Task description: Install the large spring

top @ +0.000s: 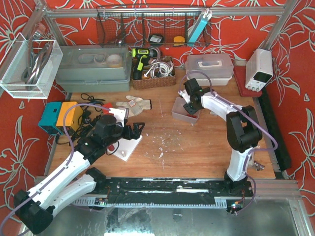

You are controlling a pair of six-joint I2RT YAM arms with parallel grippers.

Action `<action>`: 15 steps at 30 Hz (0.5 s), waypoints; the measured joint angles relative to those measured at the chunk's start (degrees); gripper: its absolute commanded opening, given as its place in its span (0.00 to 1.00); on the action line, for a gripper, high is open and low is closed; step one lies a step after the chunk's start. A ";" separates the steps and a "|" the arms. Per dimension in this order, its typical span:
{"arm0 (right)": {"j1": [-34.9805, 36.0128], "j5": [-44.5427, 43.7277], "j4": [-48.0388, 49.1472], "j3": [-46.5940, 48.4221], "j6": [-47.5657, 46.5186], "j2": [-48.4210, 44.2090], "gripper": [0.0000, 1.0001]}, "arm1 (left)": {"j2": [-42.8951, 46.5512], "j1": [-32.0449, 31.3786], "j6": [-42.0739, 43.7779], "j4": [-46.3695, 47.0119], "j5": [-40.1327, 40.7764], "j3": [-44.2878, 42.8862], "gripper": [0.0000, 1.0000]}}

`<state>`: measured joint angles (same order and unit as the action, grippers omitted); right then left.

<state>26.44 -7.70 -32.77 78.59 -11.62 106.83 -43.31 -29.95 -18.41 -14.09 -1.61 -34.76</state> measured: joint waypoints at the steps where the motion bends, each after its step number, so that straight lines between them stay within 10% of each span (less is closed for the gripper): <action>1: 0.00 0.15 -0.63 0.59 -0.33 0.83 0.38 | 0.22 0.00 0.11 0.02 0.00 0.00 1.00; 15: -0.96 0.72 -6.03 6.60 -3.02 8.55 0.42 | 0.48 0.00 0.96 0.04 0.35 0.00 1.00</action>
<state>25.47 -6.98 -38.81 85.19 -14.63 115.37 -42.83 -29.95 -17.45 -14.04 -1.26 -34.76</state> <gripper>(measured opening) 0.424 0.998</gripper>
